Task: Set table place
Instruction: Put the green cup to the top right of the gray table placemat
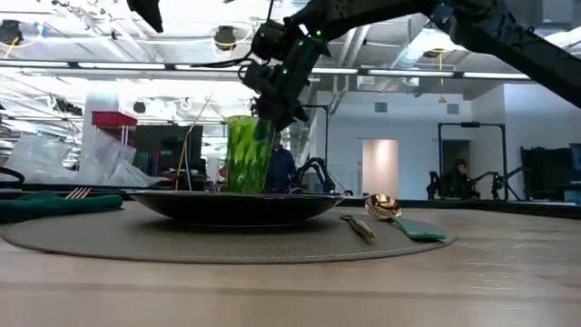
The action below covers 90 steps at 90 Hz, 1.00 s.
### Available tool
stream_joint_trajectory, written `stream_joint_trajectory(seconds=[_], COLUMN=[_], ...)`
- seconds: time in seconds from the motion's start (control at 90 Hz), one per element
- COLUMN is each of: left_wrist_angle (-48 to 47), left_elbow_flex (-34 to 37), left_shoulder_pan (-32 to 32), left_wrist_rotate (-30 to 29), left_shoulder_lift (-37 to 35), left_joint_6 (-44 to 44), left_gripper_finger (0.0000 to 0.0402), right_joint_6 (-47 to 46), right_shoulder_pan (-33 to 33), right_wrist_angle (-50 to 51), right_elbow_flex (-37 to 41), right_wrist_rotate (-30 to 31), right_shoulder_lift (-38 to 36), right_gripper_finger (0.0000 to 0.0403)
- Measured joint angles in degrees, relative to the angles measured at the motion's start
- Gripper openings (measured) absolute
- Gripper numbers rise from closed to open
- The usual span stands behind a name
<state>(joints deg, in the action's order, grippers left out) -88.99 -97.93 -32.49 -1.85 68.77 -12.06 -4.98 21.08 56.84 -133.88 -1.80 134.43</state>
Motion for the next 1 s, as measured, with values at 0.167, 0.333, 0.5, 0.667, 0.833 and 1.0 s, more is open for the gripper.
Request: stream_joint_trajectory(seconds=[0.167, 0.333, 0.5, 0.667, 0.833, 1.0], left_wrist_angle=[0.0, 0.0, -0.1, -0.7, -0.5, -0.2], left_elbow_flex=[0.0, 0.0, 0.0, 0.0, 0.0, 0.0], left_shoulder_pan=[0.0, 0.0, 0.0, 0.0, 0.0, 0.0], left_wrist_rotate=[0.0, 0.0, 0.0, -0.1, -0.1, 0.0], left_shoulder_lift=[0.0, 0.0, 0.0, -0.6, -0.8, -1.0], left_joint_6=[-0.4, -1.7, -1.8, -2.1, -1.8, -1.8], left_gripper_finger=[0.0148, 0.0148, 0.0148, 0.0148, 0.0148, 0.0148], right_joint_6=[0.1, 0.0, 0.9, 4.0, 4.9, 5.1], right_shoulder_pan=[0.0, 0.3, 2.5, 3.3, 3.3, 3.8], right_wrist_angle=[-0.1, 2.4, 14.4, 24.9, 29.5, 30.8], right_elbow_flex=[-0.1, -0.1, -0.4, -0.3, 0.2, 6.5], right_wrist_rotate=[0.3, 2.4, 3.2, 5.1, 8.2, 10.5], right_shoulder_lift=[-0.2, -0.5, -1.1, -2.2, -3.1, -7.3], right_gripper_finger=[0.0003, 0.0001, 0.0001, 0.0001, 0.0001, 0.0001])
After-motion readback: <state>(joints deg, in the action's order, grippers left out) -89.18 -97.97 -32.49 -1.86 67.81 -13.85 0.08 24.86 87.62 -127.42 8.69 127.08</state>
